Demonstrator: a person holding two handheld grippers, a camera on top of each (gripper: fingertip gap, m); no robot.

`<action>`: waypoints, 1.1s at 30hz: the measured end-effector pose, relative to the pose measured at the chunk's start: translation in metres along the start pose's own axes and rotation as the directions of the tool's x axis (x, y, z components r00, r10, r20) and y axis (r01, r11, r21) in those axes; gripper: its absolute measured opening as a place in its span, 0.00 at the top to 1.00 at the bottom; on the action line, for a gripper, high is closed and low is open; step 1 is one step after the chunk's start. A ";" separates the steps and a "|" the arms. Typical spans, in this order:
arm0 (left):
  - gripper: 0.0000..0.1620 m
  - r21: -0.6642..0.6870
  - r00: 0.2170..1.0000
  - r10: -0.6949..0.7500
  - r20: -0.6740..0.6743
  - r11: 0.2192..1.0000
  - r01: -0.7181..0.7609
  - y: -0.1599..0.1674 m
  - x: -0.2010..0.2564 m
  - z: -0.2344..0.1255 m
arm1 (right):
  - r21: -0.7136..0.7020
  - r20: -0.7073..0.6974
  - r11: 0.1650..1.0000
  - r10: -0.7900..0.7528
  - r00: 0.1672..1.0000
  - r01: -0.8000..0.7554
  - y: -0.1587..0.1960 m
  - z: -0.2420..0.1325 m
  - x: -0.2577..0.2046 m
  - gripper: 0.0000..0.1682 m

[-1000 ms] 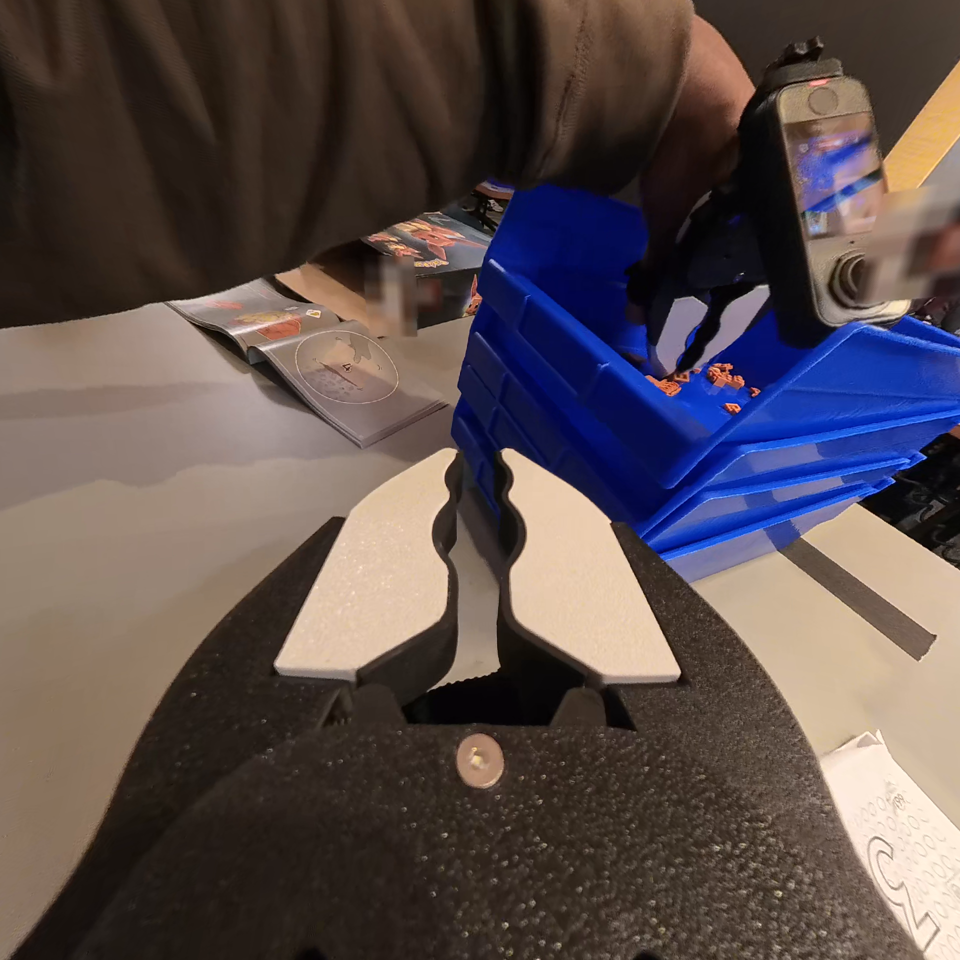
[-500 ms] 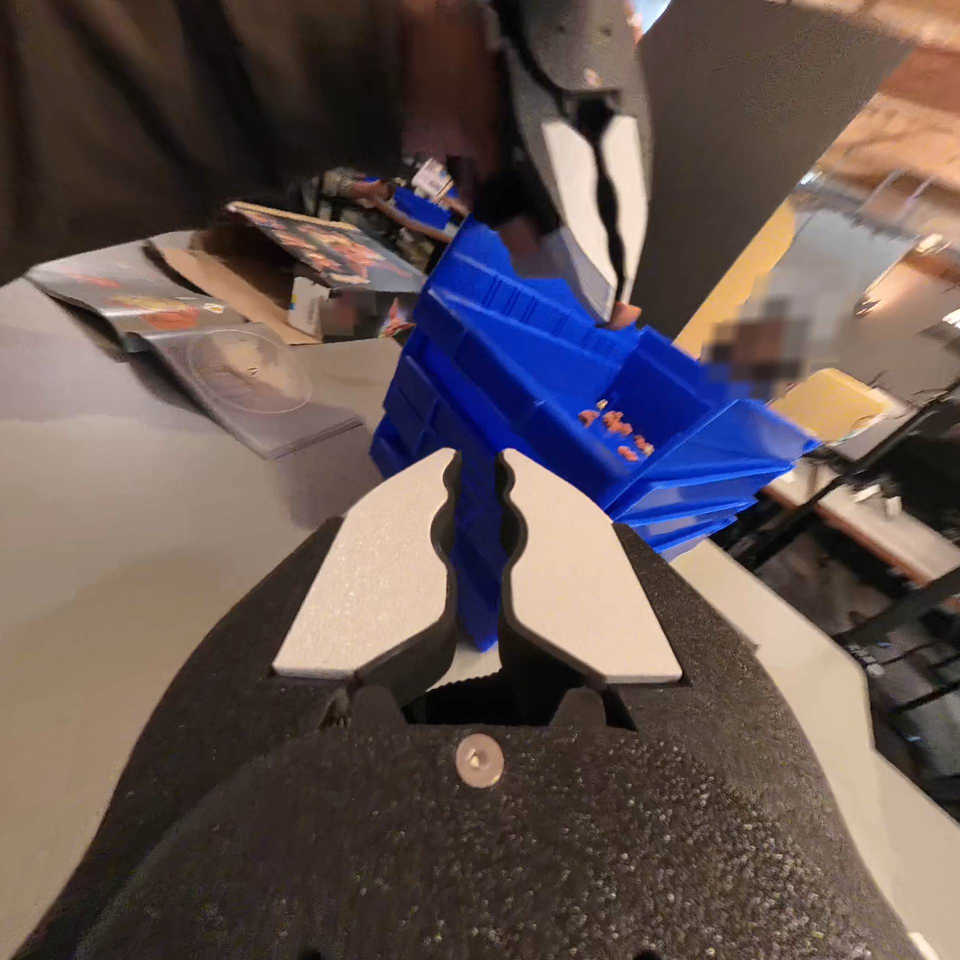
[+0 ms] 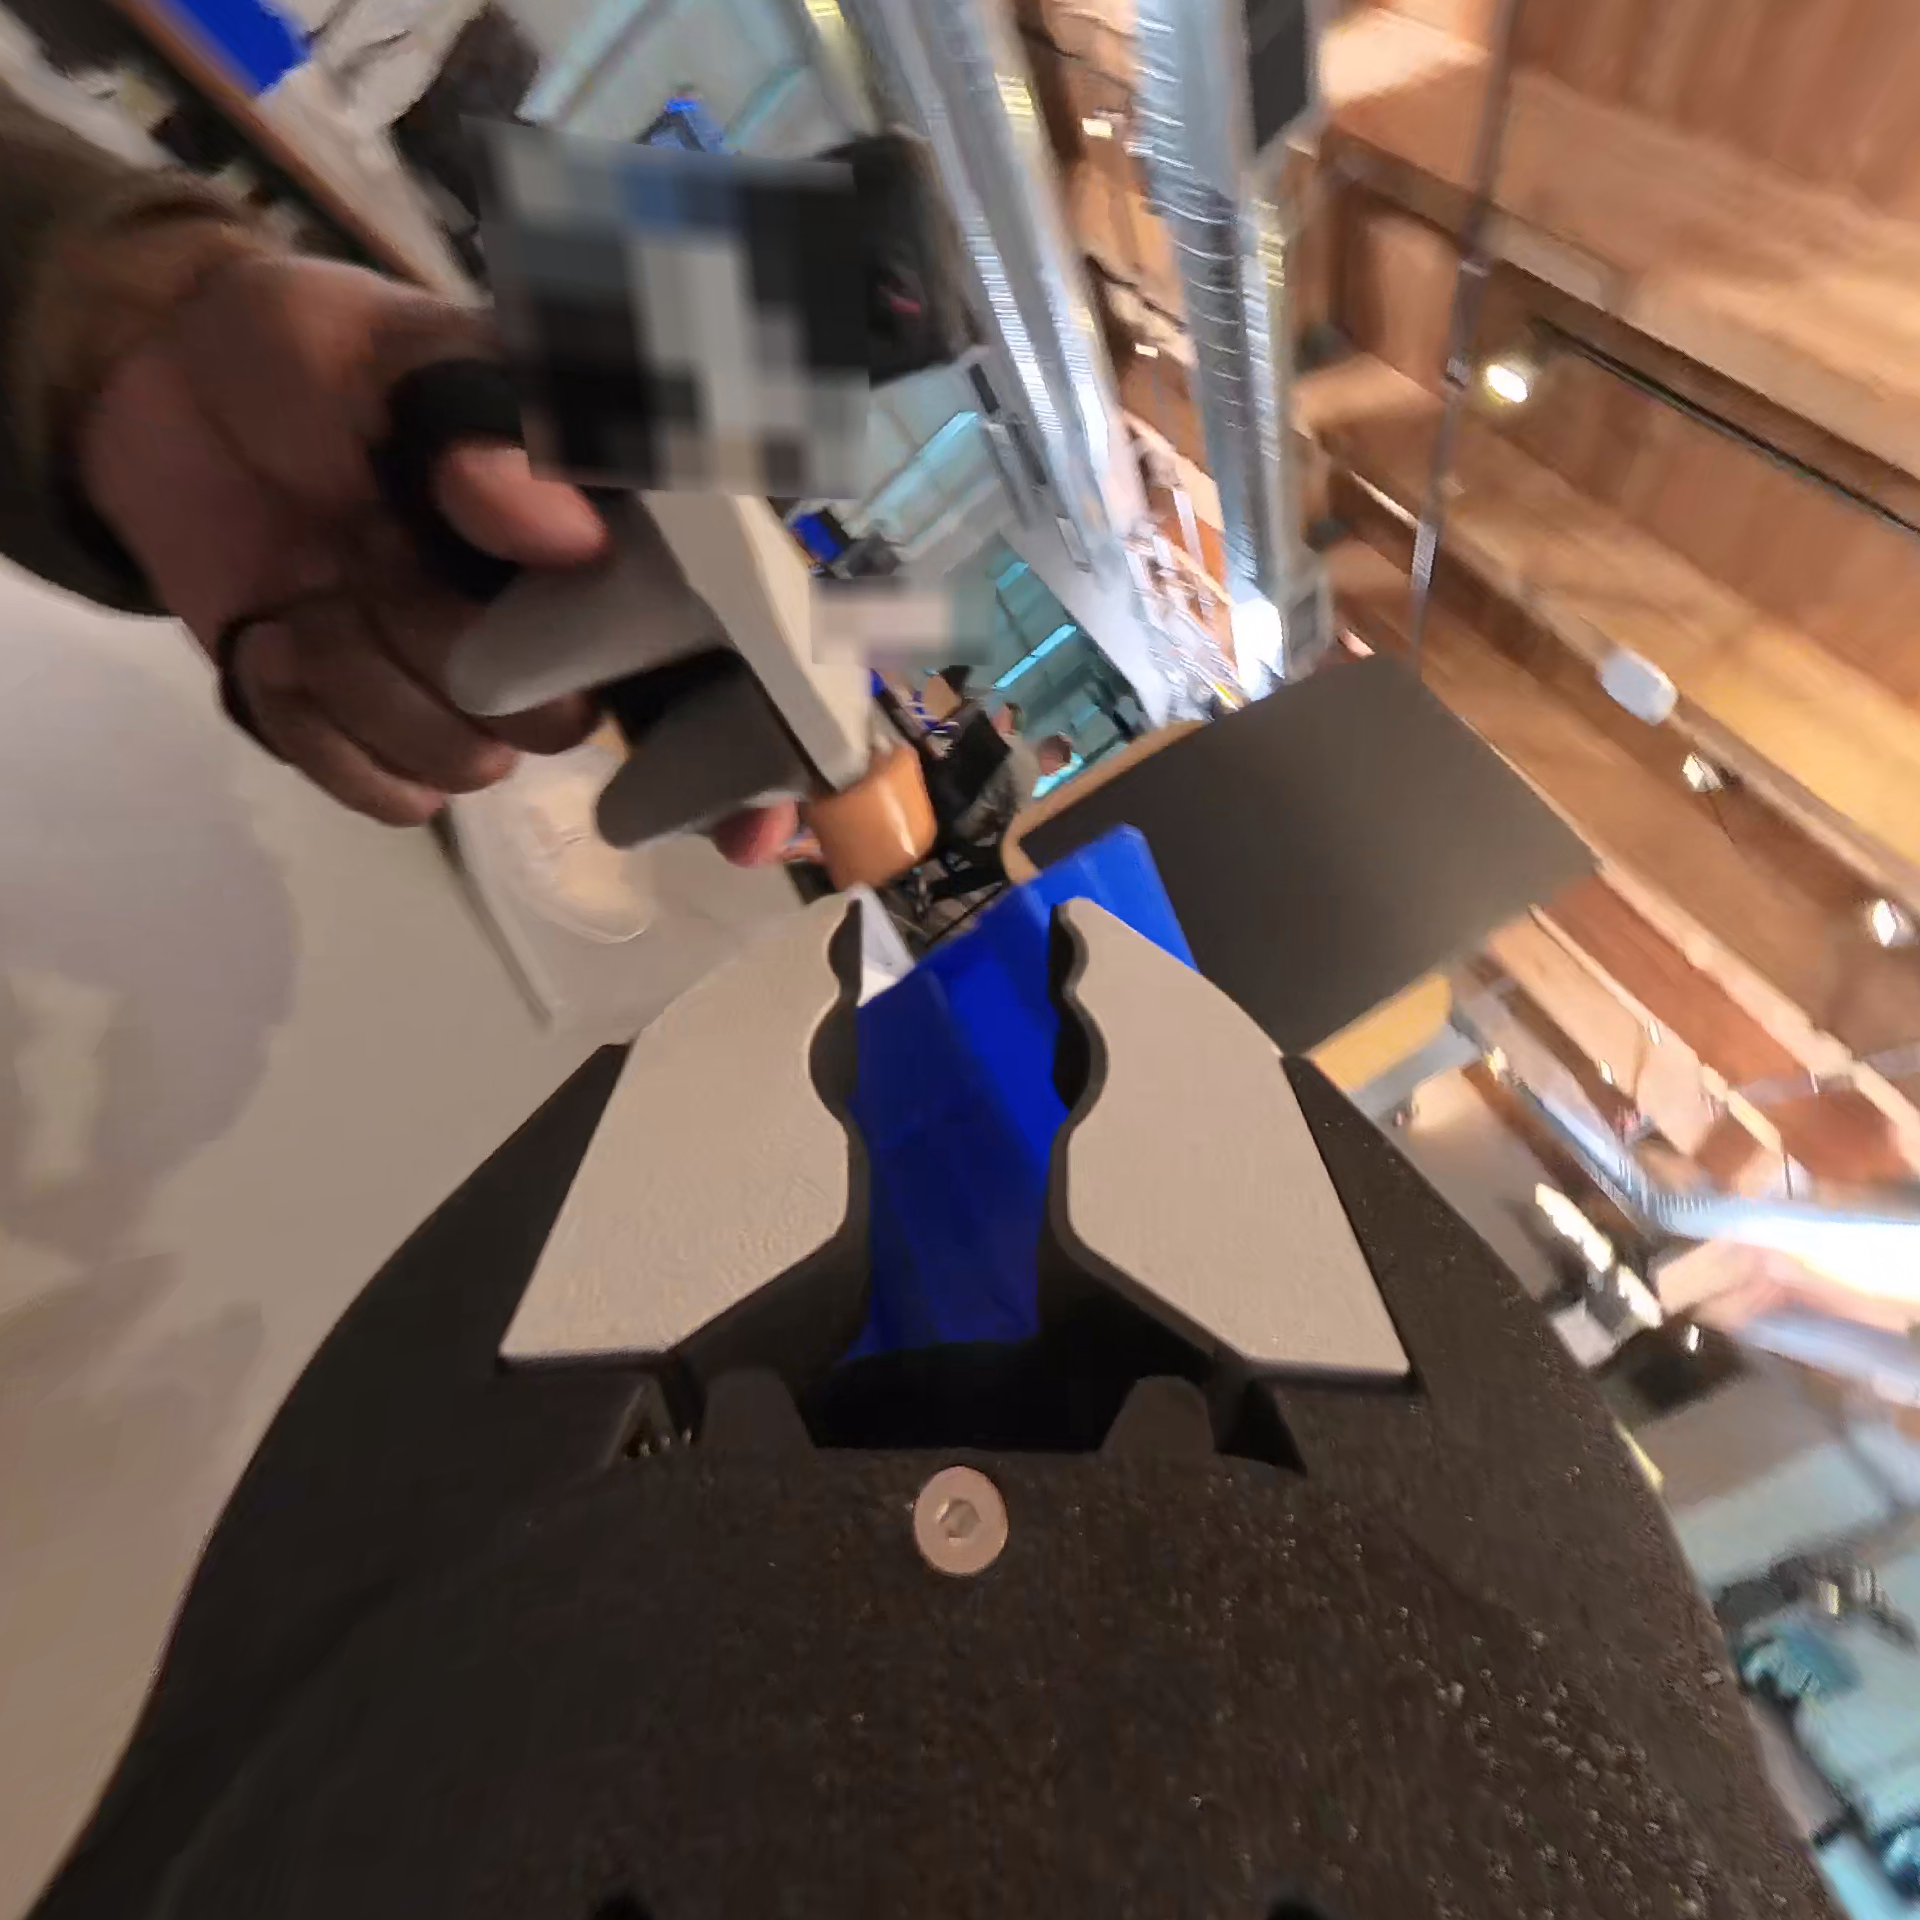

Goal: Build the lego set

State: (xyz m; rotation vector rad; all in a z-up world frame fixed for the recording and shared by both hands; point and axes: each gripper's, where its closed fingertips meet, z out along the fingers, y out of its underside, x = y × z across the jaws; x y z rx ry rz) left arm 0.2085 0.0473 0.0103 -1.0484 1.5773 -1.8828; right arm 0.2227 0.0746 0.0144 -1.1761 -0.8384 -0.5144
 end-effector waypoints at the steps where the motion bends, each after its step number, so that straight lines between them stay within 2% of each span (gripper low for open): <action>1: 0.94 -0.009 1.000 0.008 0.002 1.000 -0.008 0.005 0.000 0.000 | -0.009 0.027 0.999 -0.034 0.999 0.034 0.001 0.001 -0.008 0.79; 4: 0.94 -0.068 0.999 0.035 0.019 0.997 -0.034 0.014 -0.002 0.000 | -0.015 0.059 0.996 -0.090 0.994 0.091 0.004 0.002 -0.018 0.79; 13: 0.94 -0.149 0.998 0.037 0.059 0.989 -0.028 0.030 -0.012 0.003 | 0.005 0.155 0.998 -0.065 0.986 0.065 0.007 -0.002 -0.033 0.81; 17: 0.95 -0.148 0.998 0.019 0.052 0.989 -0.011 0.033 -0.011 0.006 | 0.000 0.169 0.996 -0.086 0.982 0.087 0.010 -0.004 -0.037 0.86; 24: 0.95 -0.103 0.998 -0.058 -0.015 0.993 0.056 0.030 -0.006 0.001 | 0.036 0.176 0.998 -0.066 0.982 0.060 0.004 -0.006 -0.037 0.86; 29: 0.86 -0.105 0.987 -0.151 -0.062 0.984 0.144 0.031 -0.006 -0.002 | 0.058 0.173 0.997 -0.068 0.983 0.058 0.002 -0.008 -0.035 0.86; 33: 0.80 -0.152 0.983 -0.170 -0.068 0.976 0.158 0.039 -0.004 0.003 | 0.063 0.193 0.994 -0.098 0.976 0.087 0.001 -0.008 -0.042 0.86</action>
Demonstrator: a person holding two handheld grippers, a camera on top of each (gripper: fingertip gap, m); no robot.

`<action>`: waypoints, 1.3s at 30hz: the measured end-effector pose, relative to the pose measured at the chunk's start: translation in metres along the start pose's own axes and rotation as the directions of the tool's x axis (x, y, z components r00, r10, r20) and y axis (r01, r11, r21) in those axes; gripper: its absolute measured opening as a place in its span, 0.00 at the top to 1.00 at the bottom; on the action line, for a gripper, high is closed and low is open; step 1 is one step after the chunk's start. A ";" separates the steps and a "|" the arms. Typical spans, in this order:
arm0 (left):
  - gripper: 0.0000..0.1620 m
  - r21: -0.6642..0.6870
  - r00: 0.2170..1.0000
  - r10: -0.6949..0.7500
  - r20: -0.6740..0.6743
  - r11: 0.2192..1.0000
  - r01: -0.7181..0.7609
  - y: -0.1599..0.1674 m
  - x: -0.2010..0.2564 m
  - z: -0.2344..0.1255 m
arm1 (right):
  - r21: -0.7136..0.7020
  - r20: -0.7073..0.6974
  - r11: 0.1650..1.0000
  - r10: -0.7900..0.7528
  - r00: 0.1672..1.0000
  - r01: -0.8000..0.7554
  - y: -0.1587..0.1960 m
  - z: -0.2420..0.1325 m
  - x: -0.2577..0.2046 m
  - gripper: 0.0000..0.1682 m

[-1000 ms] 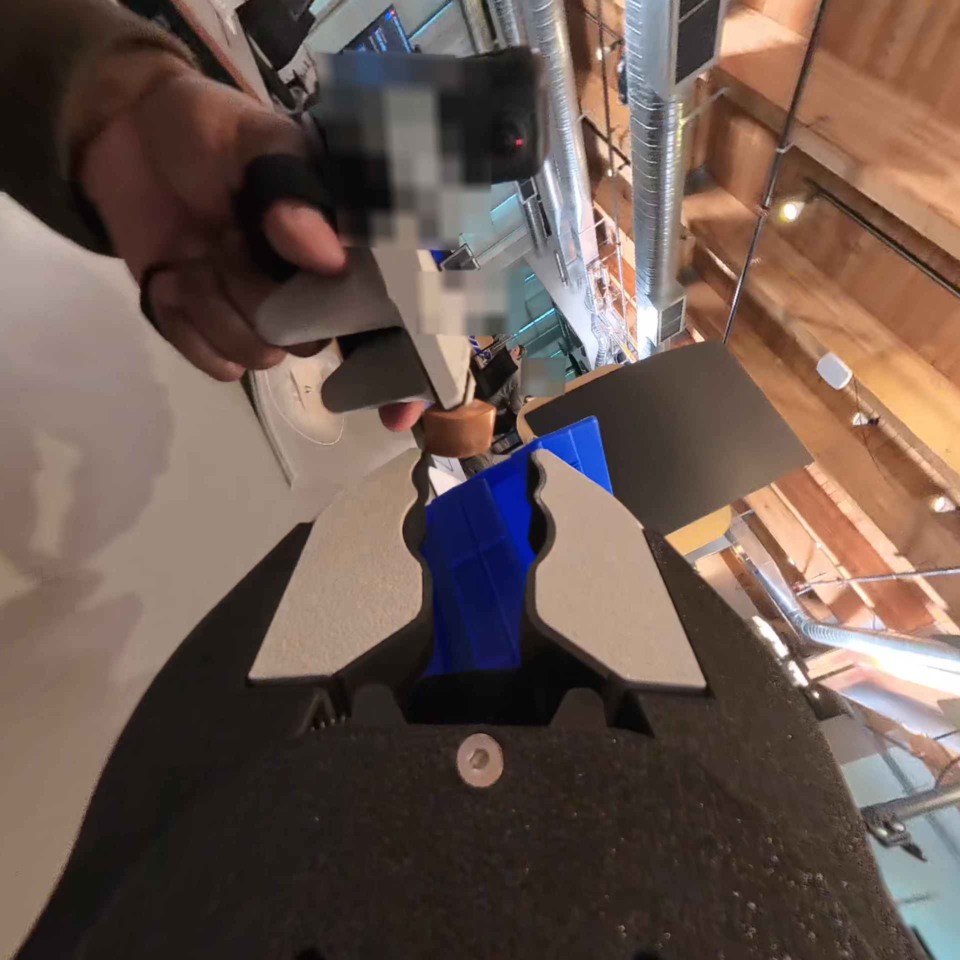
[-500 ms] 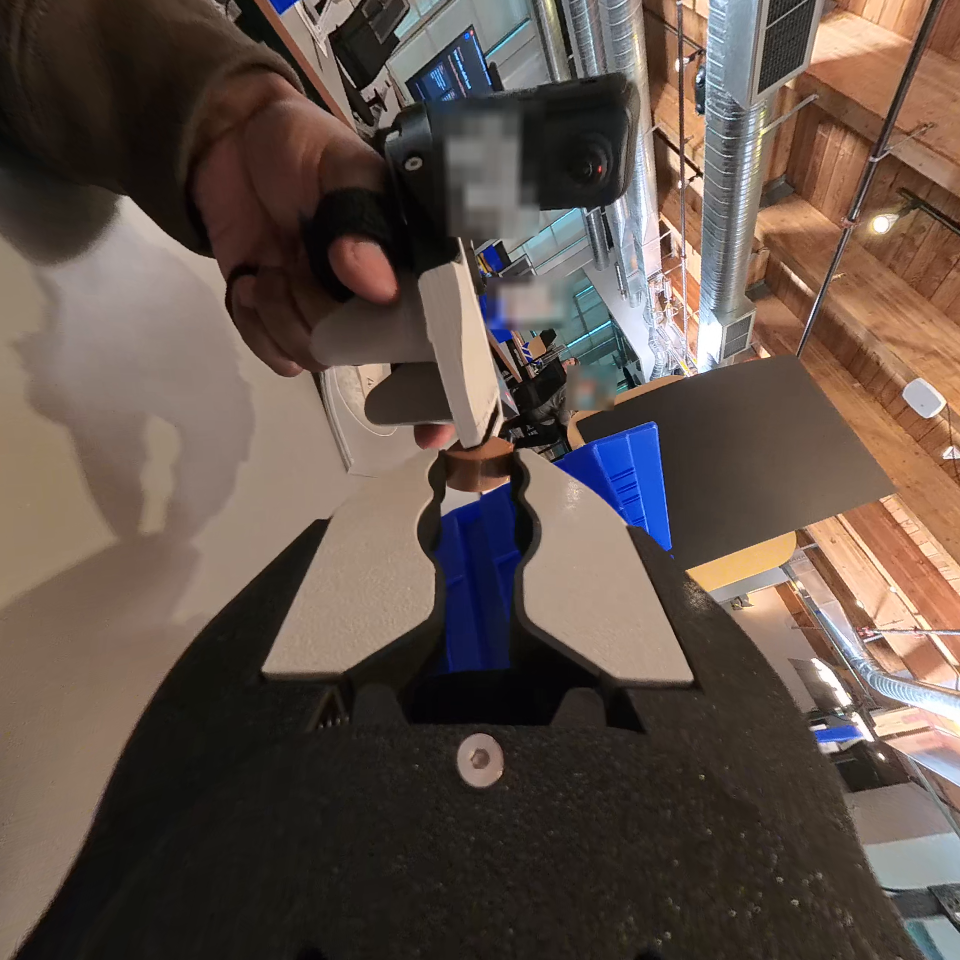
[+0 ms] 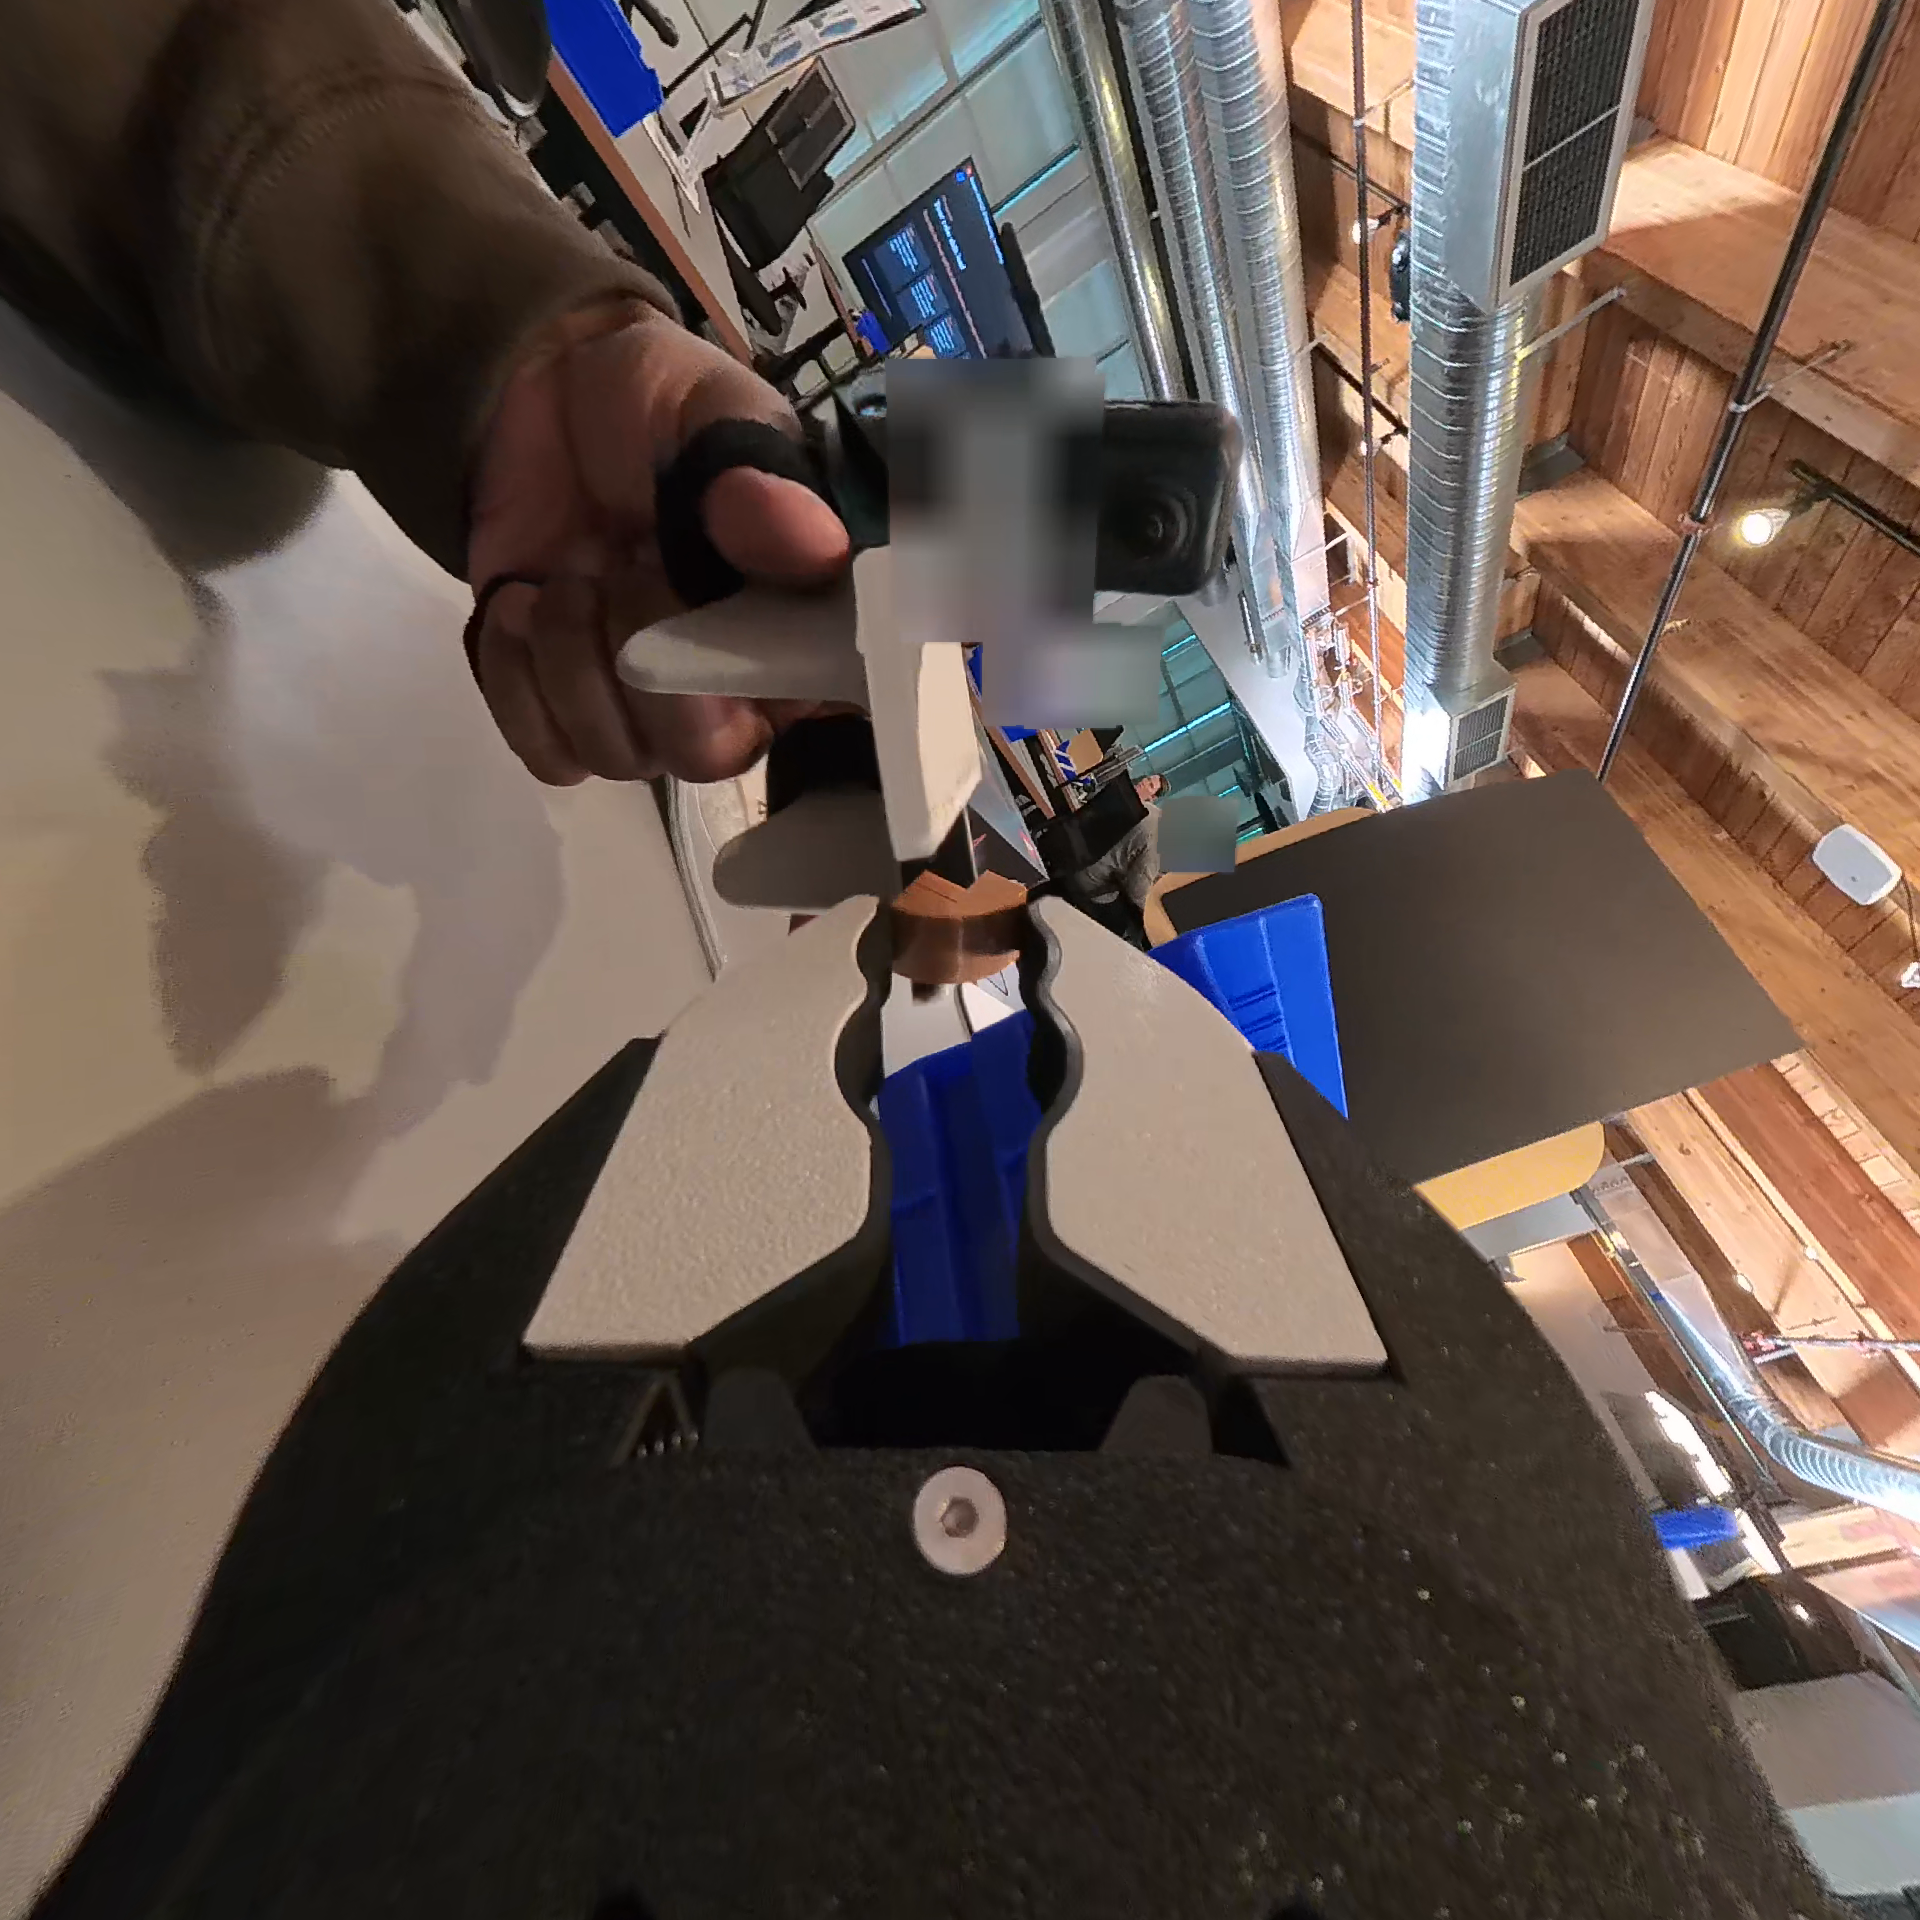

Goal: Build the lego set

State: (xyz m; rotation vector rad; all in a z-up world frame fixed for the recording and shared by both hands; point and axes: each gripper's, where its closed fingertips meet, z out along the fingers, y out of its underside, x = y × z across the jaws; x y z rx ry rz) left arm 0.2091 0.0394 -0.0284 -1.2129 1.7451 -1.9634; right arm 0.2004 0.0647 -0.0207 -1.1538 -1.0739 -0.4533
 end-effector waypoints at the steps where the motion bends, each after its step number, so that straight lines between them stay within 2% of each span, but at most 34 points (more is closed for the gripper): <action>1: 0.80 -0.003 1.000 -0.003 -0.002 1.000 0.003 0.001 0.000 0.000 | 0.002 0.004 1.000 -0.003 1.000 0.003 0.000 0.000 -0.001 0.86; 8: 0.90 0.002 0.999 -0.016 -0.028 1.000 0.016 0.000 0.002 -0.002 | 0.005 0.008 1.000 -0.017 1.000 0.017 -0.001 0.000 -0.003 0.86; 17: 0.90 -0.004 0.999 -0.012 -0.037 1.000 0.012 0.002 0.002 -0.001 | 0.011 0.026 1.000 -0.019 0.999 0.018 -0.003 0.001 -0.006 0.86; 25: 0.90 0.010 0.991 -0.027 -0.131 1.000 0.029 0.001 0.016 0.000 | 0.087 0.078 0.994 0.067 0.995 -0.073 -0.015 -0.005 -0.007 0.87; 32: 0.90 -0.023 0.985 -0.026 -0.172 0.999 0.023 0.005 0.023 0.001 | 0.109 0.119 0.991 0.061 0.991 -0.074 -0.021 -0.008 -0.011 0.86; 39: 0.90 -0.093 0.975 -0.111 -0.195 0.991 0.094 0.012 0.026 0.000 | 0.108 0.163 0.992 0.045 0.986 -0.063 -0.023 -0.009 -0.019 0.87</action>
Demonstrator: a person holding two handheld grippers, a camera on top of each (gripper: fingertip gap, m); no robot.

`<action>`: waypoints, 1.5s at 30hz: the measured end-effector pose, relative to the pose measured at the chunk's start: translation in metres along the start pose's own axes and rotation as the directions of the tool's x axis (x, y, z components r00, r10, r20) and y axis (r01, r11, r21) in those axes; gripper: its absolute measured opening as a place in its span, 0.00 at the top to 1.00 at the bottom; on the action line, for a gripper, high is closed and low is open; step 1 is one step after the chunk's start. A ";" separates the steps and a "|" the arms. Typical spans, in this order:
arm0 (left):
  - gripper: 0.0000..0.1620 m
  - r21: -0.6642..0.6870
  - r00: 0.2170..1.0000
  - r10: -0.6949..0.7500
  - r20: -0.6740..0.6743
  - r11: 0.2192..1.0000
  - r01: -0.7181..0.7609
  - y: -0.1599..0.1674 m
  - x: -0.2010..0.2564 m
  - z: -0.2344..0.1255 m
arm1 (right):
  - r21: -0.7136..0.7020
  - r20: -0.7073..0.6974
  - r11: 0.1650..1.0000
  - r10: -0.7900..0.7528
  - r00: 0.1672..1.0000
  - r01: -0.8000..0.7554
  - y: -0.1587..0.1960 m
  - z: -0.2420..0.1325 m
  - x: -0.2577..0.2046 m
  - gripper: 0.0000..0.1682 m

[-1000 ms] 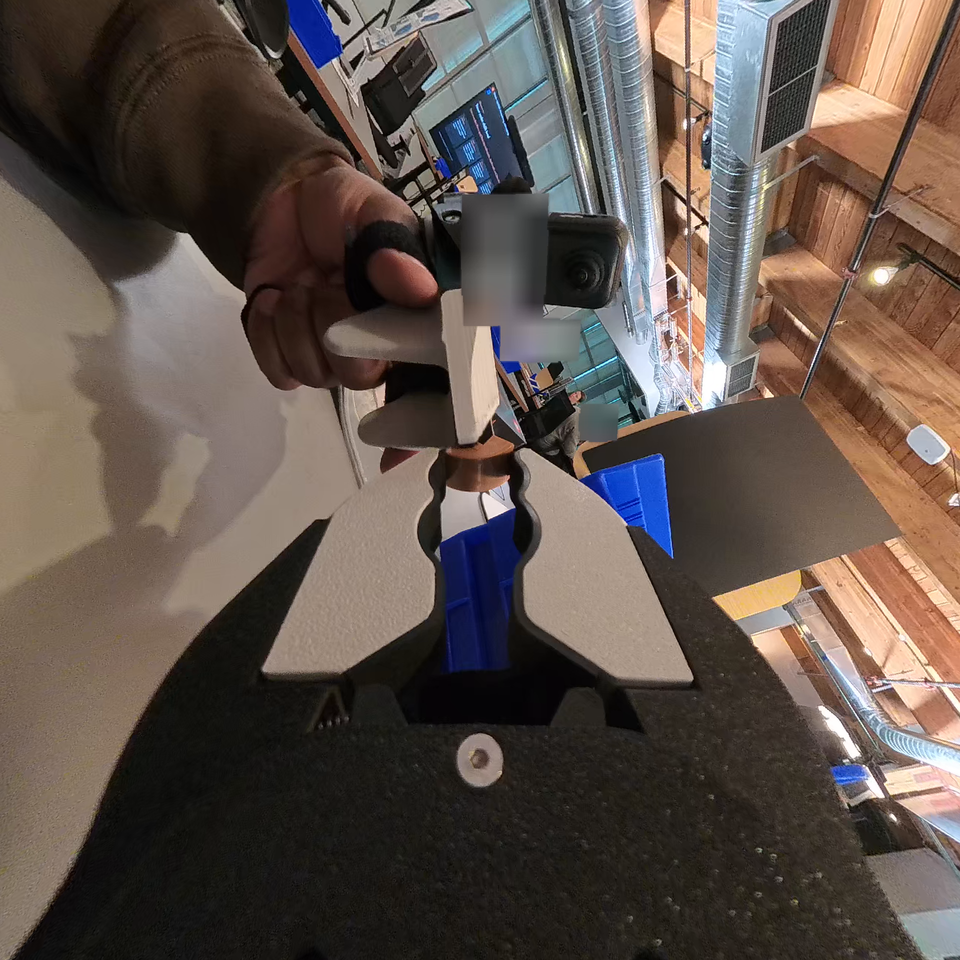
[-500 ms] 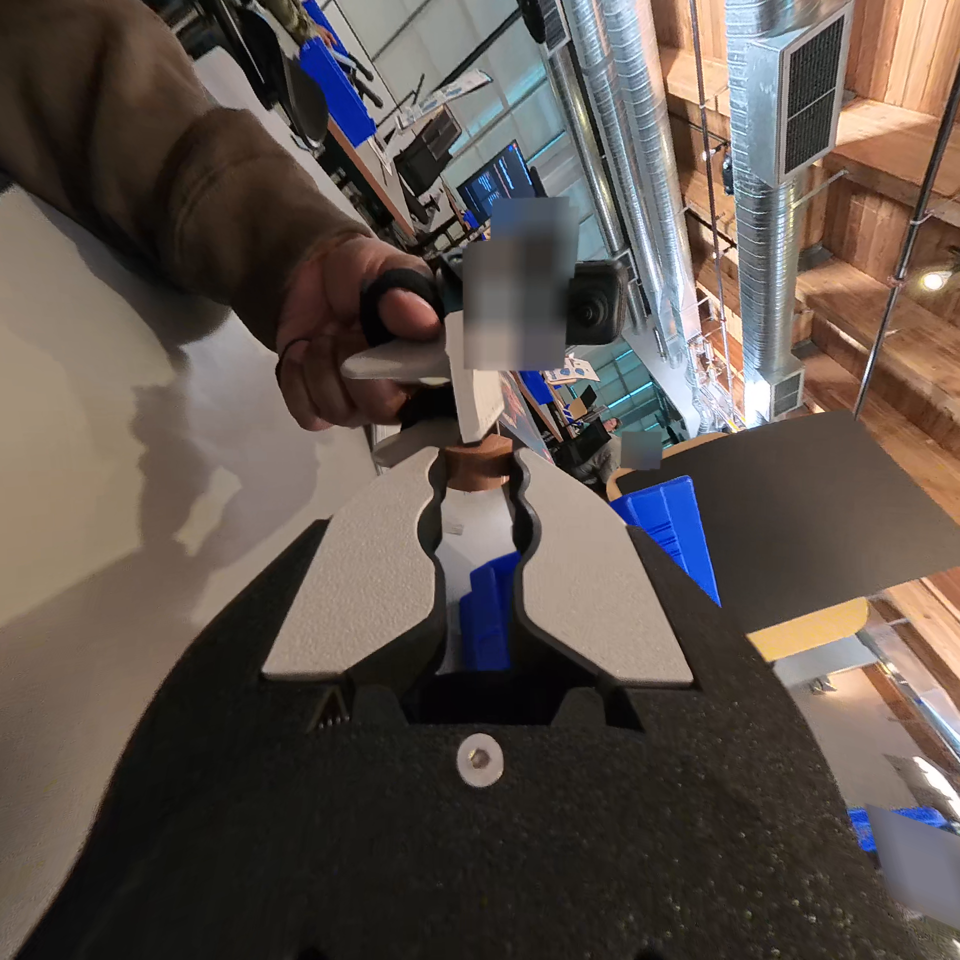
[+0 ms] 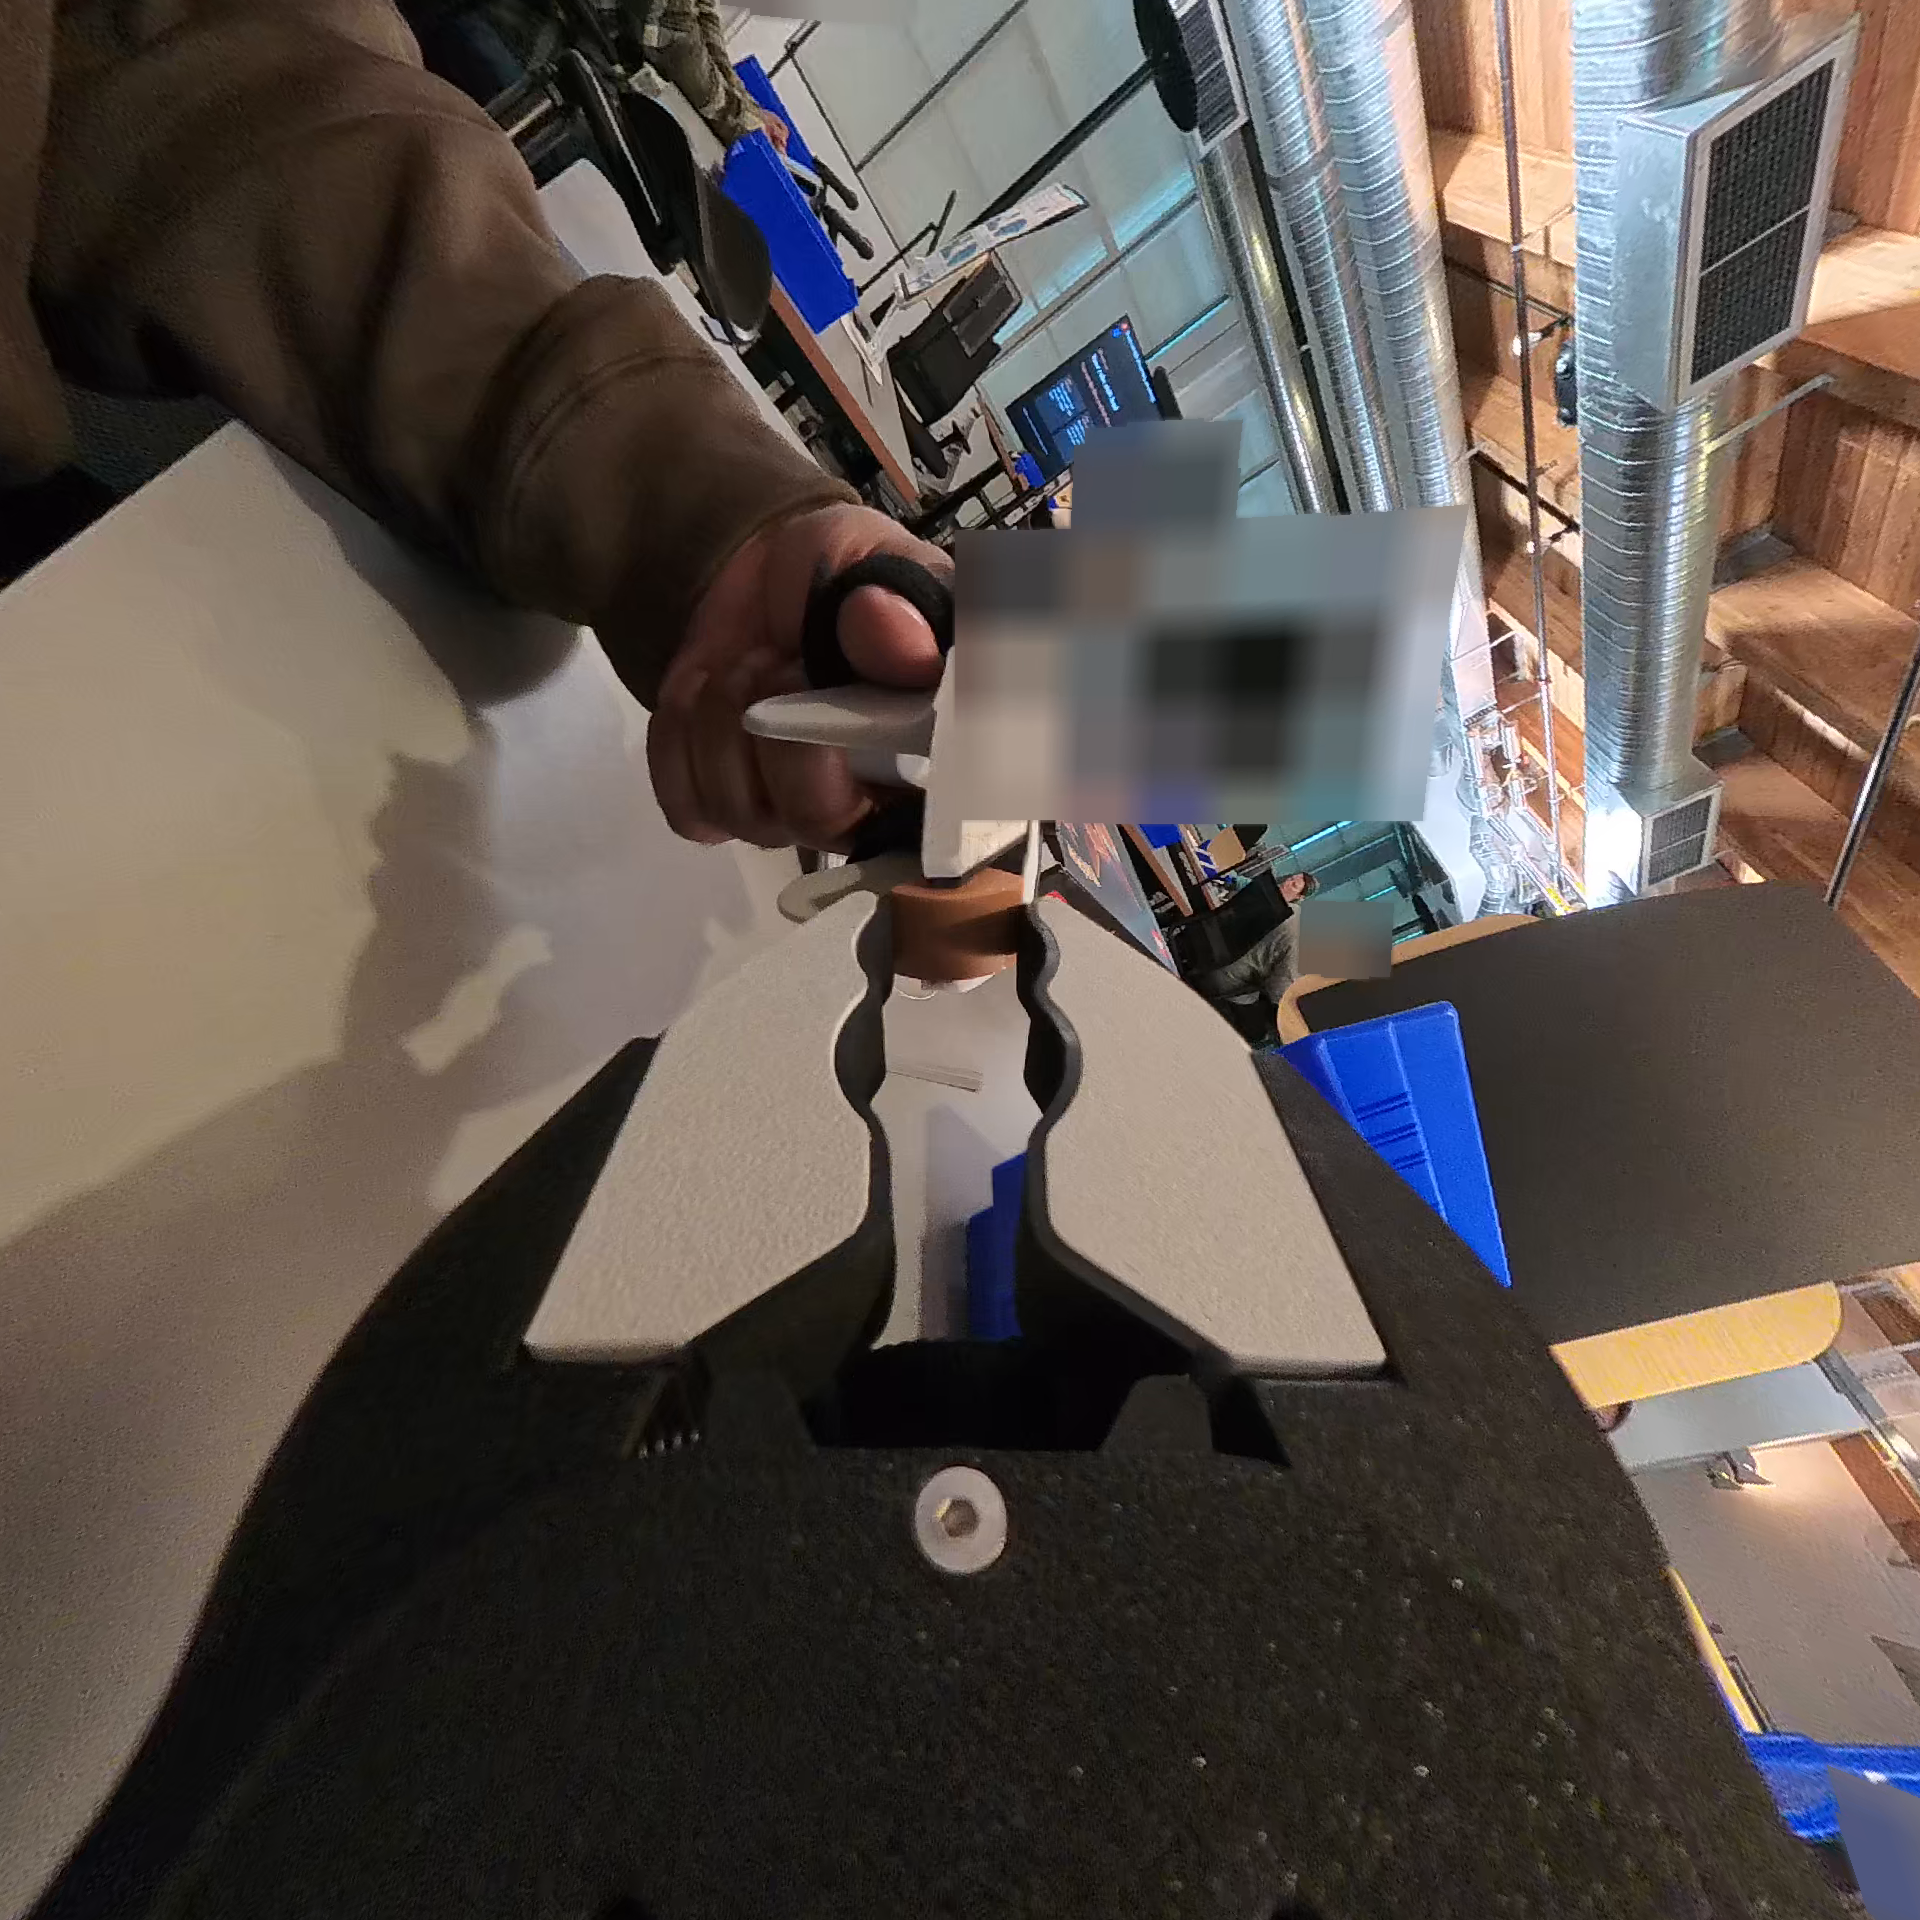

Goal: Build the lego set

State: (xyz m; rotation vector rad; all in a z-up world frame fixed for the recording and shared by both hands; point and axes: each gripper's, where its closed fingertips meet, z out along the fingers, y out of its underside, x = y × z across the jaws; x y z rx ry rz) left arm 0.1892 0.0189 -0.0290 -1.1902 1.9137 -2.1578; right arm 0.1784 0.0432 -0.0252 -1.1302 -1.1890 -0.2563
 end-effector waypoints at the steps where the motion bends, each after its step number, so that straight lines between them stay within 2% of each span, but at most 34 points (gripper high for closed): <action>1: 0.90 -0.007 1.000 -0.004 -0.001 1.000 0.004 0.001 0.000 0.000 | -0.001 0.006 1.000 -0.001 1.000 0.001 0.000 0.000 -0.001 0.87; 30: 0.91 -0.048 0.987 0.035 -0.157 0.998 -0.043 0.007 0.029 0.013 | 0.166 0.204 0.960 0.190 0.960 -0.225 -0.031 -0.014 -0.012 0.87; 32: 0.90 -0.032 0.983 0.049 -0.177 0.998 -0.055 0.005 0.032 0.007 | 0.237 0.212 0.928 0.239 0.948 -0.287 -0.041 -0.025 -0.003 0.87; 35: 0.90 0.044 0.992 0.064 -0.111 0.997 -0.060 -0.009 0.027 -0.011 | 0.309 0.116 0.898 0.290 0.950 -0.312 -0.041 -0.046 0.027 0.87; 39: 0.90 0.100 0.989 0.138 -0.046 0.986 -0.133 -0.021 0.024 -0.017 | 0.252 0.030 0.931 0.264 0.964 -0.263 -0.028 -0.044 0.034 0.87; 42: 0.90 0.107 0.968 0.219 0.122 0.967 -0.232 -0.030 0.006 -0.021 | 0.205 -0.037 0.956 0.221 0.974 -0.210 -0.023 -0.036 0.036 0.87; 45: 0.90 0.066 0.877 0.331 0.348 0.925 -0.375 -0.049 -0.015 -0.032 | 0.175 -0.104 0.969 0.197 0.975 -0.177 -0.017 -0.034 0.042 0.87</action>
